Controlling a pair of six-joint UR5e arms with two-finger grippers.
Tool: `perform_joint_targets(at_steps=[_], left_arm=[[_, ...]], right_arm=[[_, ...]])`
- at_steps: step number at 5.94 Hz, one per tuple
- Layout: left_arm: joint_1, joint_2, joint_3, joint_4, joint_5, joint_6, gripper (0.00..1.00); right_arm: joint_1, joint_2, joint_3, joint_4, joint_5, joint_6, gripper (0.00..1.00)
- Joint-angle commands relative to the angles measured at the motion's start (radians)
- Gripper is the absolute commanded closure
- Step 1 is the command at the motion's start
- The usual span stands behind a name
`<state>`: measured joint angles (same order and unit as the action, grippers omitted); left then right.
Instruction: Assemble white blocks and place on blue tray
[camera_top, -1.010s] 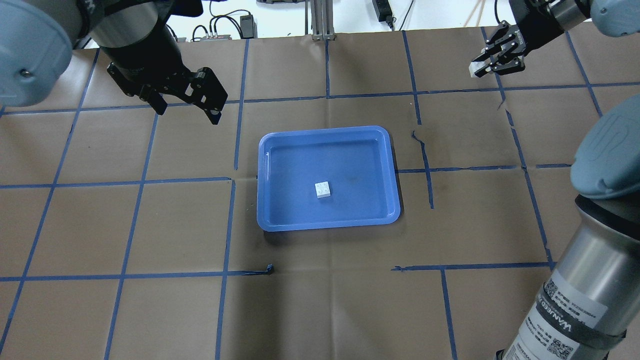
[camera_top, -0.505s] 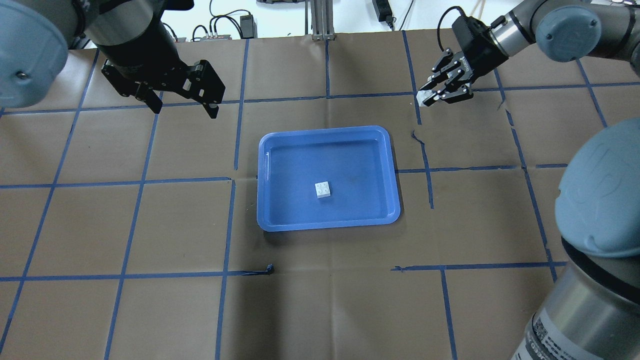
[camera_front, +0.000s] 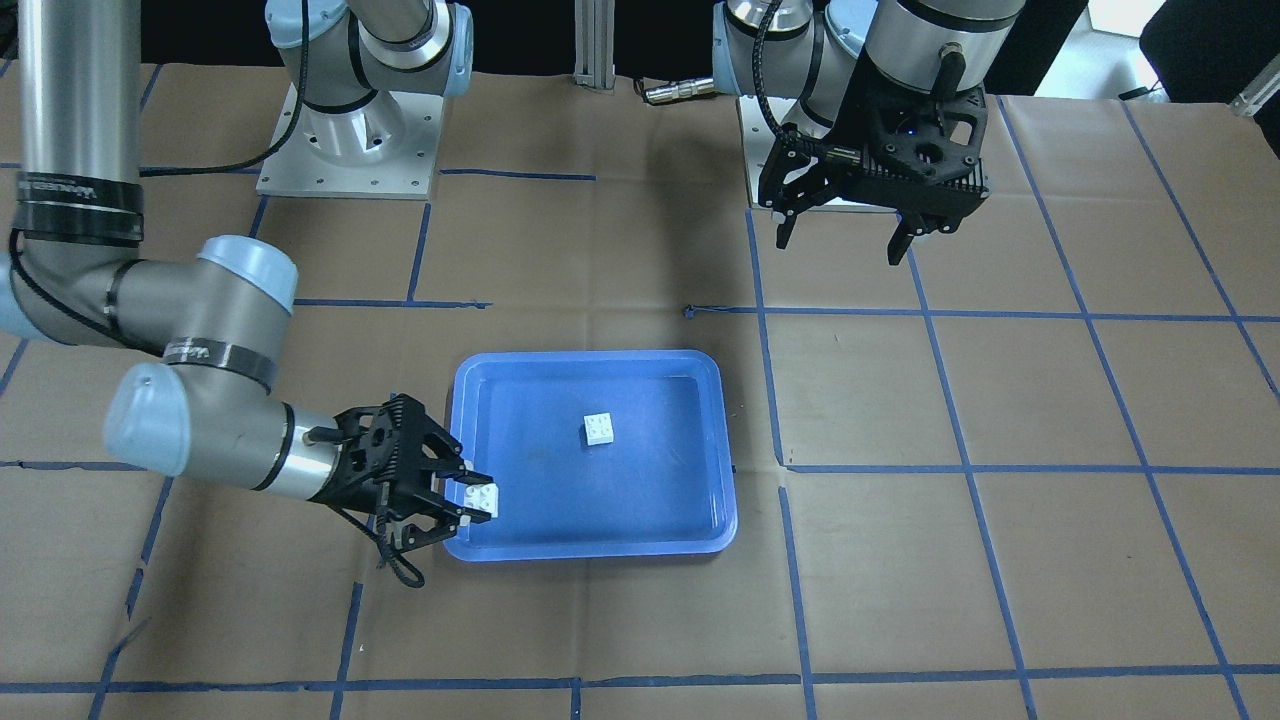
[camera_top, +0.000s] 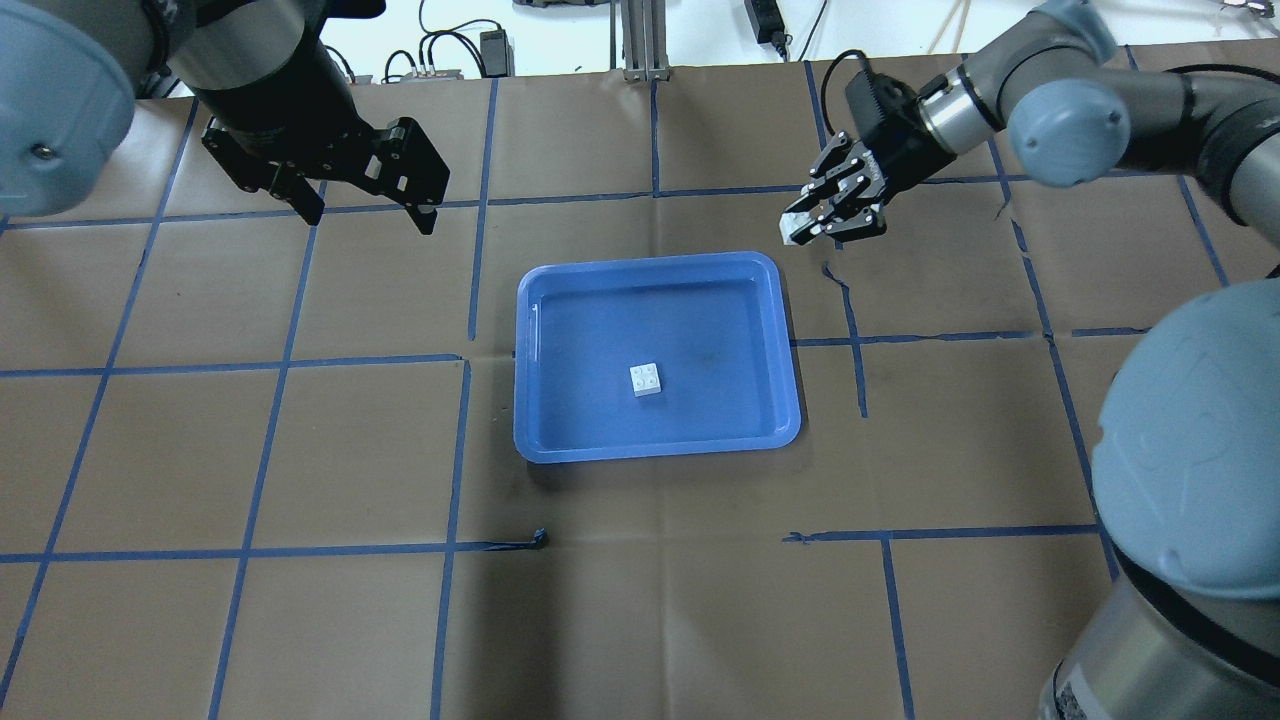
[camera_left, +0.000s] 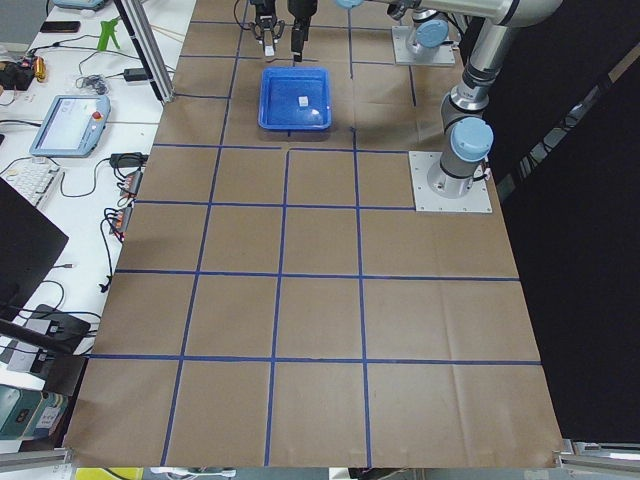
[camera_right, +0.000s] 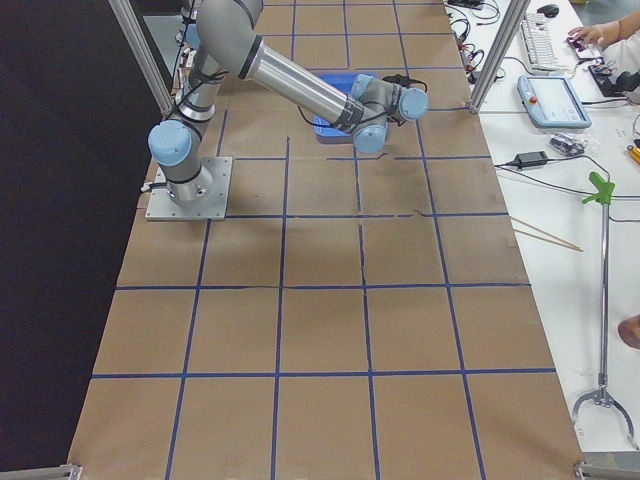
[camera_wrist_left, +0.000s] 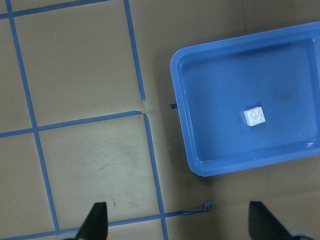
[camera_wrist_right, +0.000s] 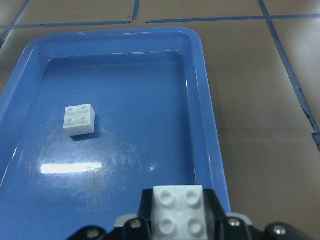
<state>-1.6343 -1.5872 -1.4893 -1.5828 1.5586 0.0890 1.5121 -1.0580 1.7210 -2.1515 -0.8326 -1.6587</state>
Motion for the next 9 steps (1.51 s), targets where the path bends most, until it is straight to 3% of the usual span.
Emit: perform_joint_targets(at_steps=[1, 2, 5, 9], left_arm=[[0.001, 0.000, 0.000, 0.009, 0.000, 0.000, 0.01], [0.001, 0.000, 0.000, 0.017, 0.000, 0.000, 0.01], [0.001, -0.002, 0.001, 0.020, -0.002, -0.002, 0.01], [0.001, -0.002, 0.001, 0.027, -0.002, -0.002, 0.01]], right_arm=[[0.077, -0.002, 0.156, -0.306, -0.010, 0.161, 0.69], [0.104, 0.001, 0.201, -0.370, -0.013, 0.175, 0.69], [0.114, -0.005, 0.274, -0.392, -0.005, 0.177, 0.69], [0.134, -0.007, 0.279, -0.390, -0.003, 0.181, 0.69]])
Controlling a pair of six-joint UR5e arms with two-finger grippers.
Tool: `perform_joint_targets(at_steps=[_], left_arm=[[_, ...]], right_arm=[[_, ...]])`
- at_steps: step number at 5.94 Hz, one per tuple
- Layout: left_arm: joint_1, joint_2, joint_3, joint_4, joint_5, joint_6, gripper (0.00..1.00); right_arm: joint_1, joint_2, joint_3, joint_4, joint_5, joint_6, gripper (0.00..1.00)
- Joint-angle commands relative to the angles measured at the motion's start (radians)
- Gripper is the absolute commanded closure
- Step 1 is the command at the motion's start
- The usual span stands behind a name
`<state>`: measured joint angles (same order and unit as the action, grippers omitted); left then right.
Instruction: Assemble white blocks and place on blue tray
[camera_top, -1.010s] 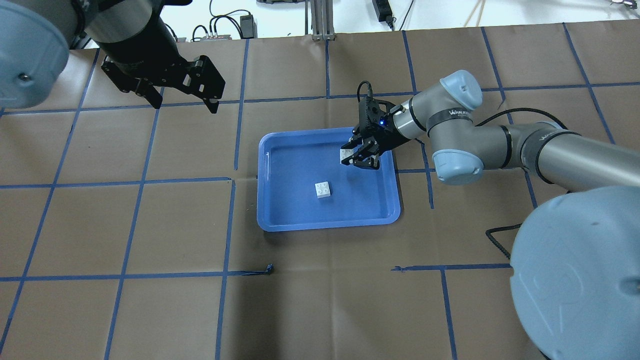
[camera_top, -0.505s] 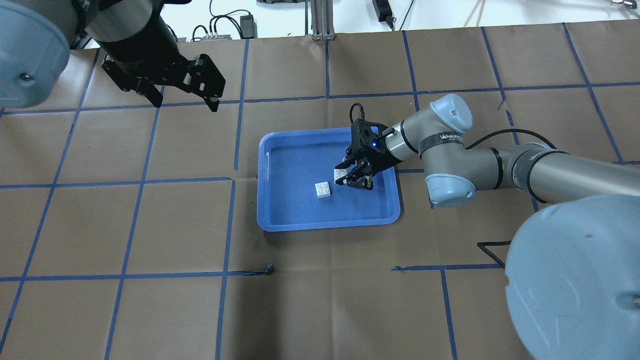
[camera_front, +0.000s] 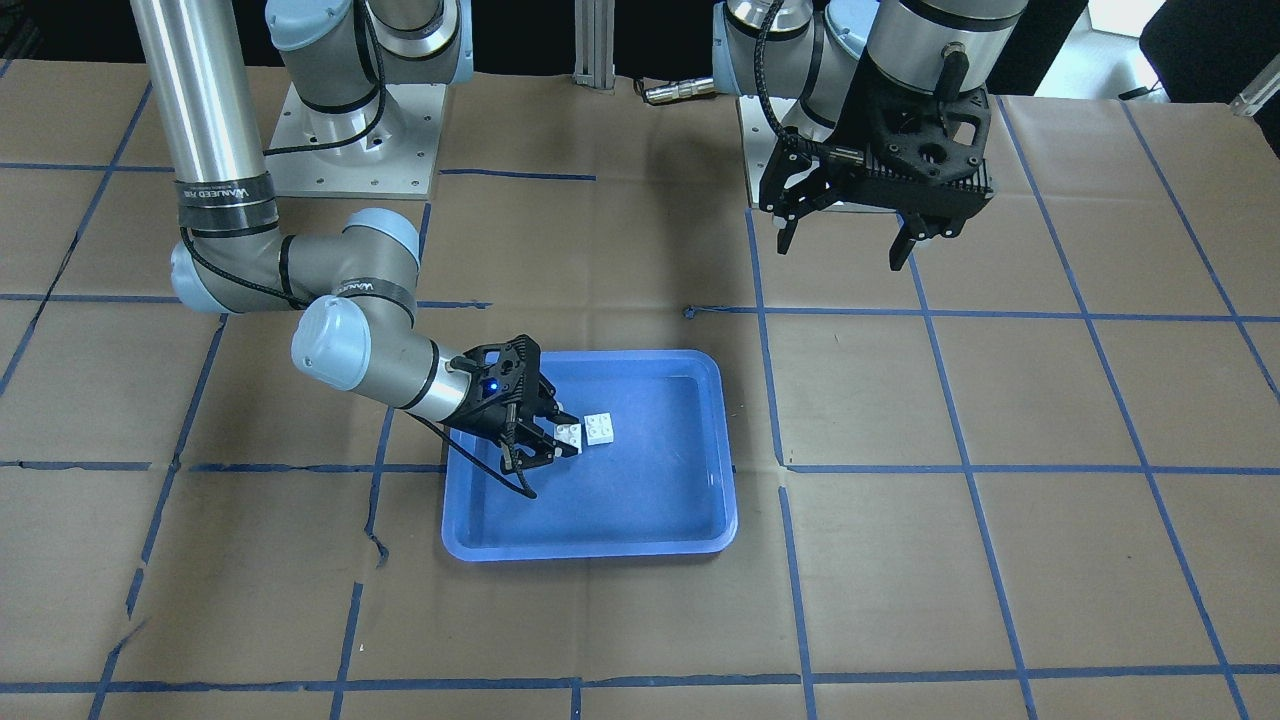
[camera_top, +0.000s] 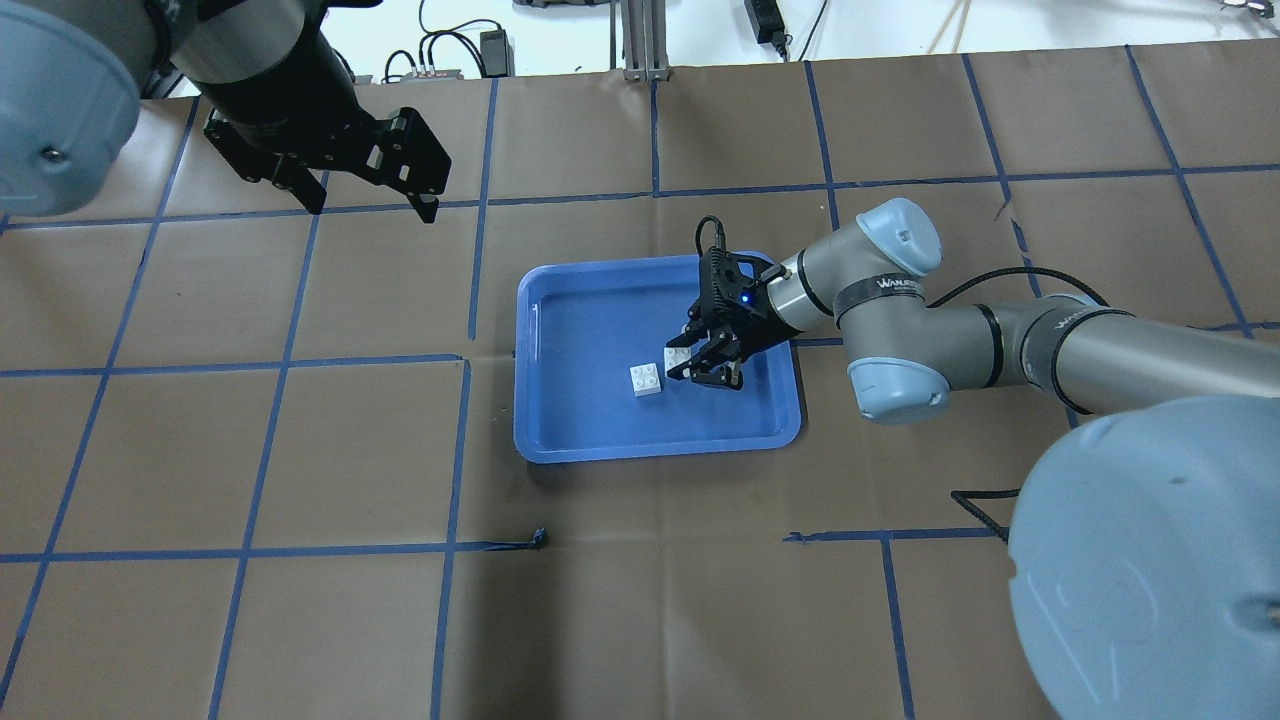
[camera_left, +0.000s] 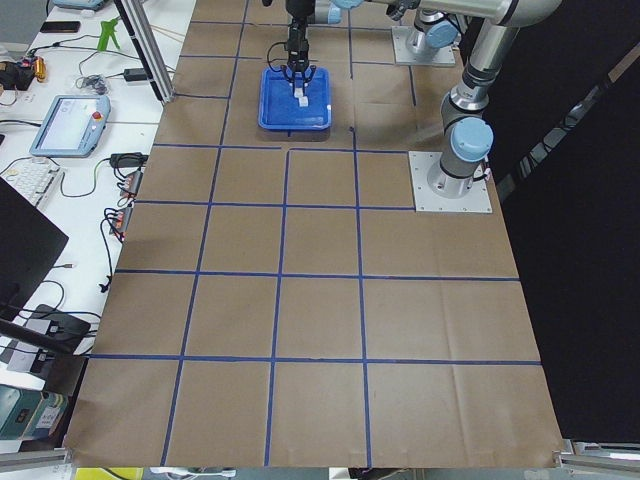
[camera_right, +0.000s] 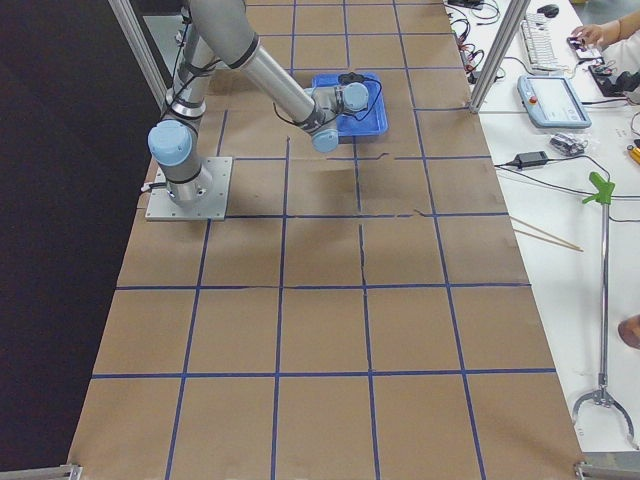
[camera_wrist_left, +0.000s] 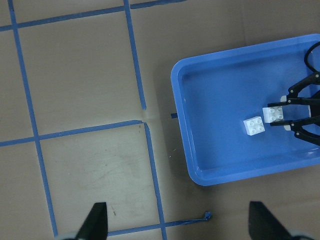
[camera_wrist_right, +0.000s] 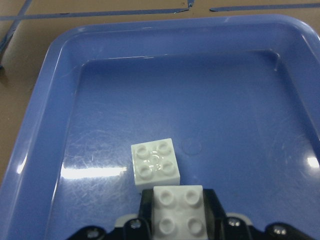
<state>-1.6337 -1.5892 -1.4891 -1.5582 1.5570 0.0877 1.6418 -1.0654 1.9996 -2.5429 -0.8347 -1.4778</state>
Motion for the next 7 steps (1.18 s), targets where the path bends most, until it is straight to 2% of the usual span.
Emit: perform_joint_targets(at_steps=[1, 7], left_arm=[[0.000, 0.000, 0.001, 0.003, 0.002, 0.001, 0.01], [0.000, 0.000, 0.001, 0.004, 0.000, -0.002, 0.01]], right_arm=[[0.006, -0.001, 0.010, 0.001, -0.001, 0.002, 0.69], [0.009, -0.002, 0.019, -0.002, 0.003, 0.053, 0.70]])
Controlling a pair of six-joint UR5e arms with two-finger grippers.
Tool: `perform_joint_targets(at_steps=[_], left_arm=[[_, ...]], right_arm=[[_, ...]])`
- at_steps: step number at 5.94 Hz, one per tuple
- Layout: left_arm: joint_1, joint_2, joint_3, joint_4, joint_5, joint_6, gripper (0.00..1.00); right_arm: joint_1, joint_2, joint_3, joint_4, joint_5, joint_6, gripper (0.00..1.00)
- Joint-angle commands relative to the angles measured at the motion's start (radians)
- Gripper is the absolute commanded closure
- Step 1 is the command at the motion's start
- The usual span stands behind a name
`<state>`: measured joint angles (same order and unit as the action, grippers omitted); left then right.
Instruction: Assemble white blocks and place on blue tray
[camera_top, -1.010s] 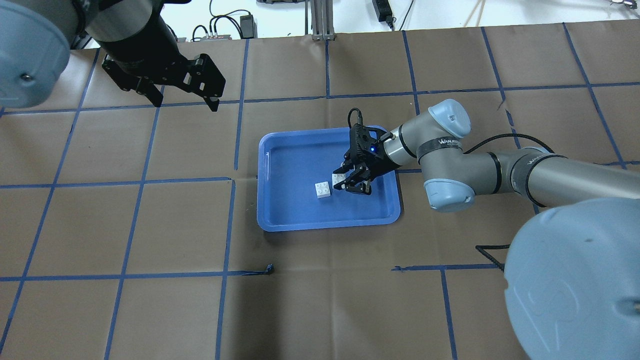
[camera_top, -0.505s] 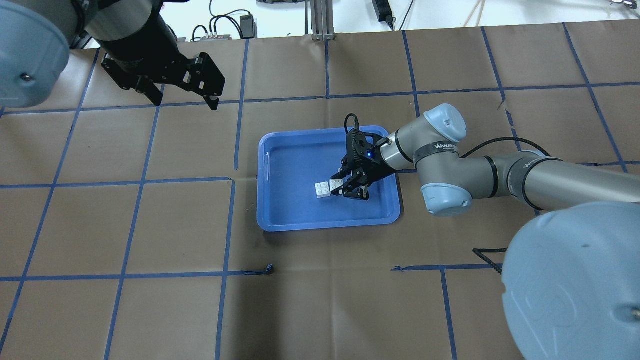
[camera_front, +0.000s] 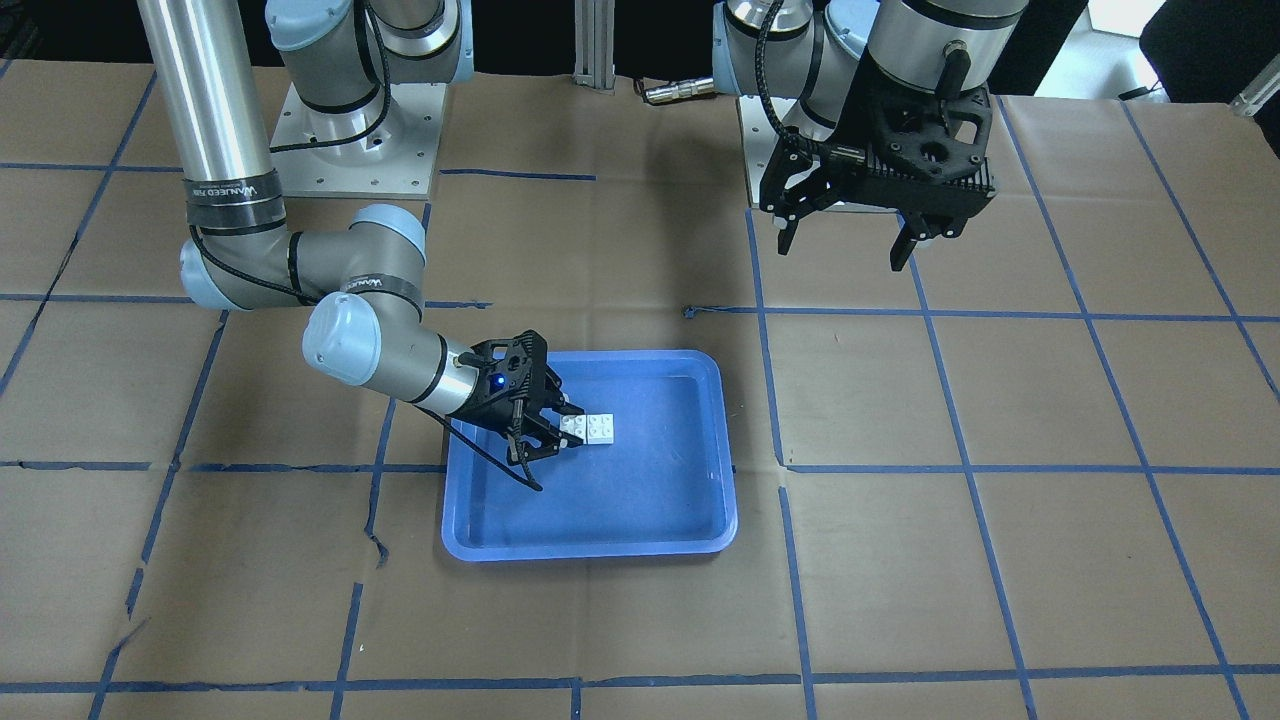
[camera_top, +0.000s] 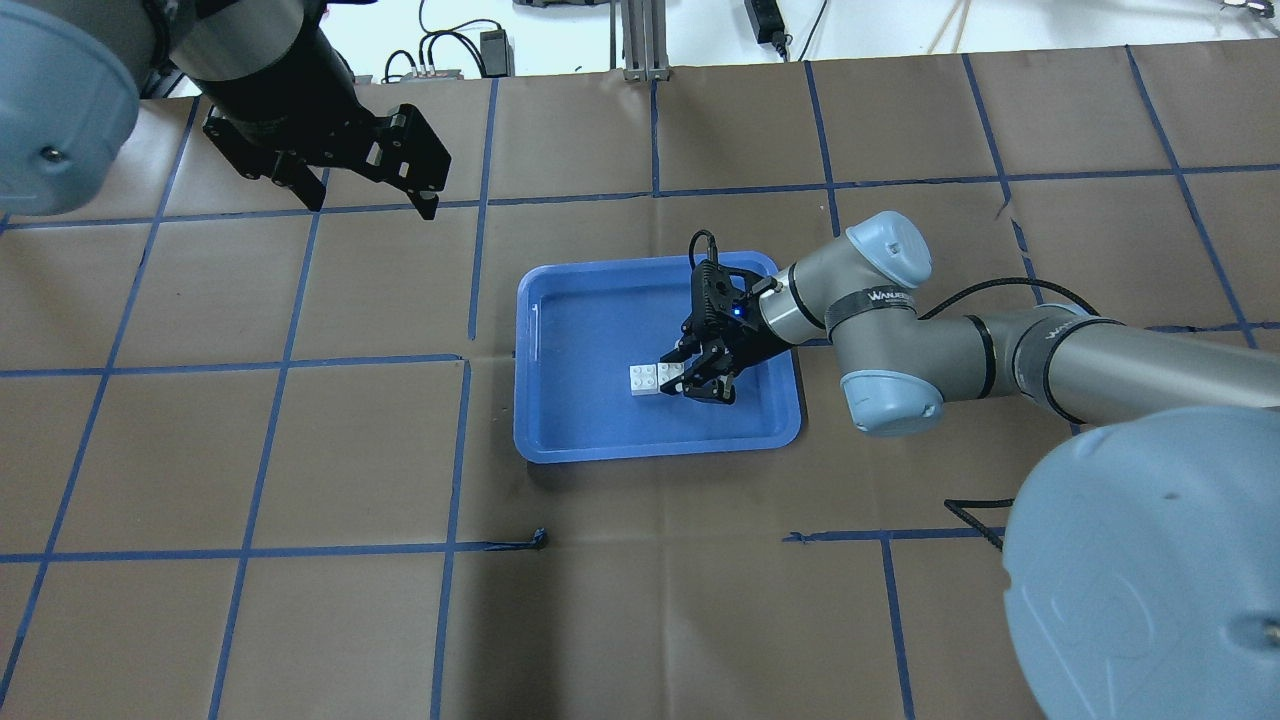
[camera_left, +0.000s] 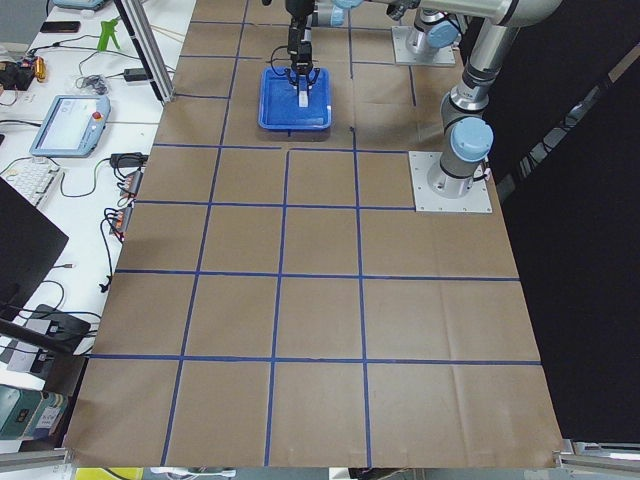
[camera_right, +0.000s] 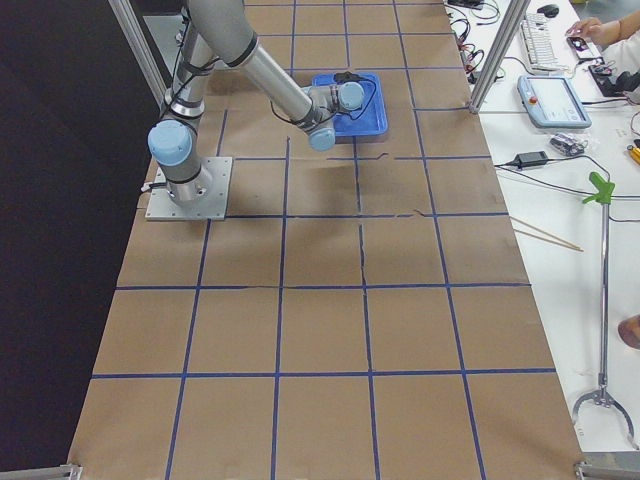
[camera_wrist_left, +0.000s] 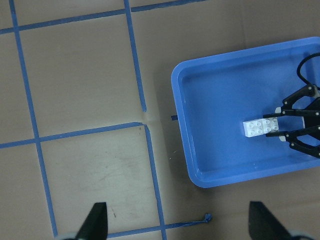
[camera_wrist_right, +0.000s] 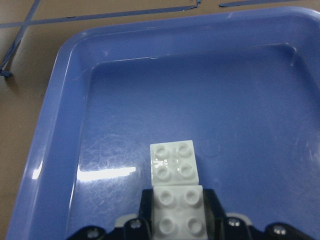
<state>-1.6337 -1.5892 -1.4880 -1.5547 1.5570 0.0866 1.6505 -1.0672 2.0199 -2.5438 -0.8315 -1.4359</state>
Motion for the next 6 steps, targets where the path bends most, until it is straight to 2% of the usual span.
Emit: perform_joint_targets(at_steps=[1, 6], left_arm=[[0.000, 0.000, 0.000, 0.001, 0.000, 0.002, 0.01], [0.000, 0.000, 0.000, 0.001, 0.000, 0.002, 0.01]], right_arm=[[0.002, 0.000, 0.000, -0.001, 0.000, 0.014, 0.70], [0.014, -0.002, -0.001, -0.001, 0.000, 0.037, 0.69]])
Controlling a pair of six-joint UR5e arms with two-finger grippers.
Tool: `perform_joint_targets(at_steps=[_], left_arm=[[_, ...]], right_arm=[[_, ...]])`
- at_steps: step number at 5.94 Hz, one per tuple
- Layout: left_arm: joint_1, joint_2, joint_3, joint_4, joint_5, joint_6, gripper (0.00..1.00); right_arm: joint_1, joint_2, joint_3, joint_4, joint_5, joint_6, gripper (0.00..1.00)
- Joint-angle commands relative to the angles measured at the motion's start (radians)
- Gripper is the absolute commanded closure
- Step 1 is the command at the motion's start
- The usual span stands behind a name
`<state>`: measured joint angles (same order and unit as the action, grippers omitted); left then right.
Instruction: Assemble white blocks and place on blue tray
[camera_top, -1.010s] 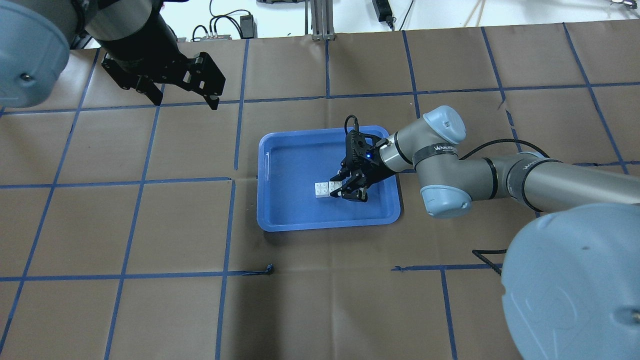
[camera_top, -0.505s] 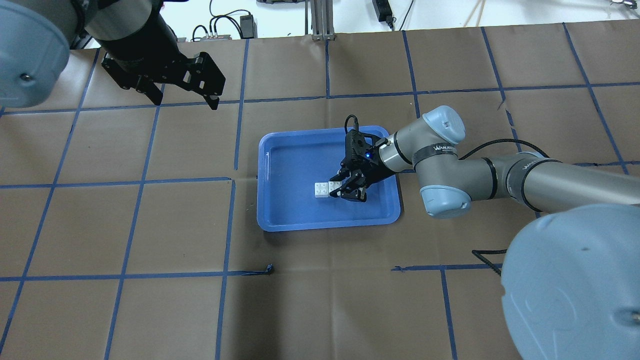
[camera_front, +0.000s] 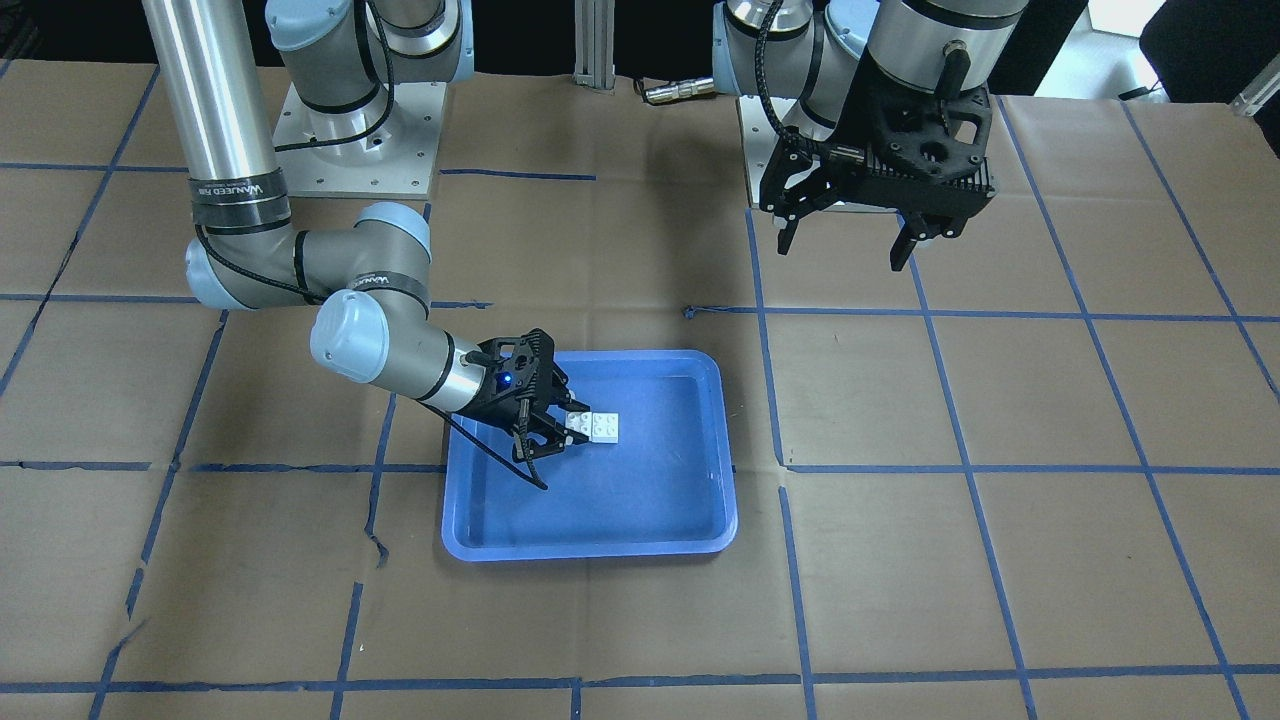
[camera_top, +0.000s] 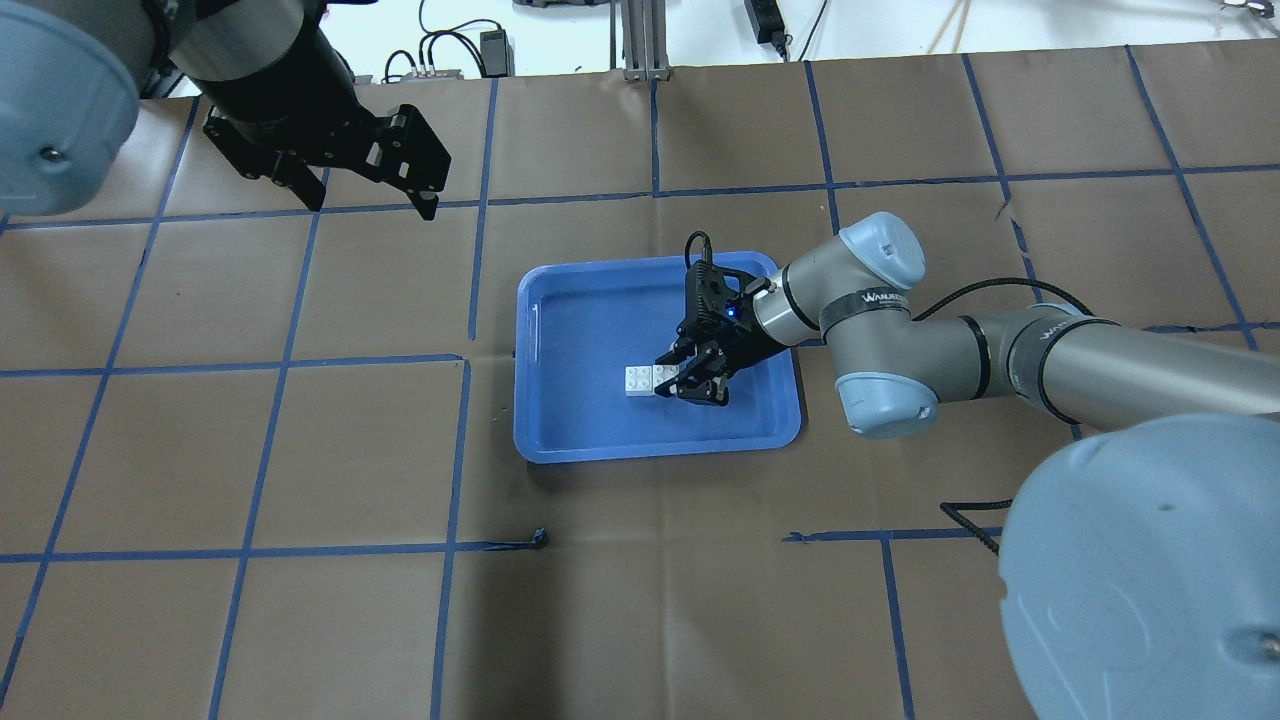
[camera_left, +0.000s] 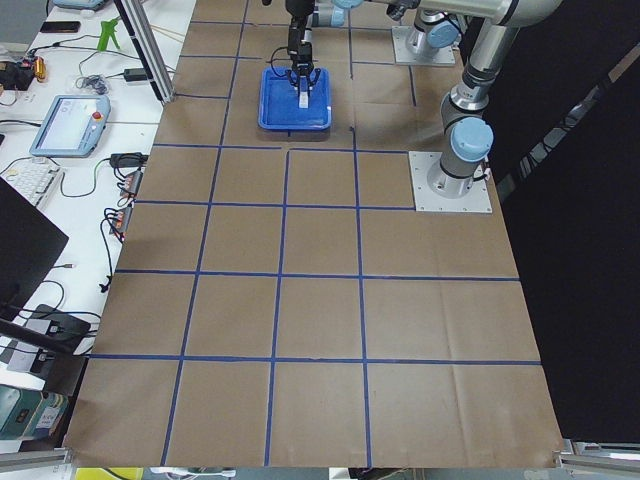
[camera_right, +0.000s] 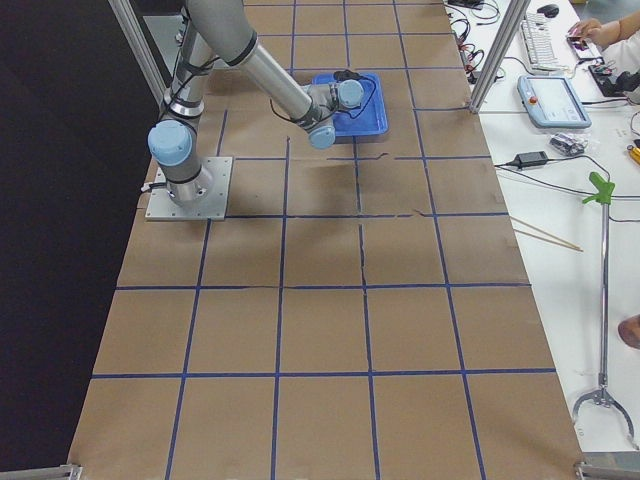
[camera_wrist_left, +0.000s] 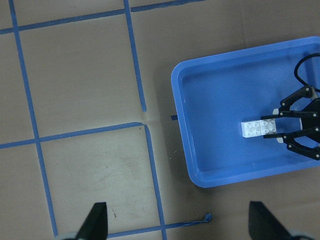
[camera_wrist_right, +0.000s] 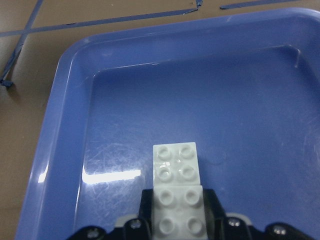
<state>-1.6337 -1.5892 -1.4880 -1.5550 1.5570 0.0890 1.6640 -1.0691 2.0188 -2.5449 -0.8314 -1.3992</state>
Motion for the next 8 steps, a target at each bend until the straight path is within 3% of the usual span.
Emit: perform_joint_targets(at_steps=[1, 3, 4, 7, 8], left_arm=[[0.002, 0.000, 0.000, 0.001, 0.000, 0.000, 0.01], [0.002, 0.000, 0.000, 0.000, 0.000, 0.000, 0.01], [0.002, 0.000, 0.000, 0.001, 0.000, 0.000, 0.01], [0.002, 0.000, 0.000, 0.001, 0.002, 0.002, 0.01], [0.003, 0.002, 0.000, 0.000, 0.003, 0.002, 0.01]], right_arm=[[0.000, 0.000, 0.000, 0.000, 0.000, 0.002, 0.62], [0.000, 0.001, 0.000, -0.002, 0.000, 0.002, 0.58], [0.000, 0.003, 0.000, -0.002, 0.000, 0.002, 0.50], [0.000, 0.003, 0.000, -0.002, 0.000, 0.002, 0.46], [0.000, 0.003, 0.000, 0.000, 0.000, 0.002, 0.29]])
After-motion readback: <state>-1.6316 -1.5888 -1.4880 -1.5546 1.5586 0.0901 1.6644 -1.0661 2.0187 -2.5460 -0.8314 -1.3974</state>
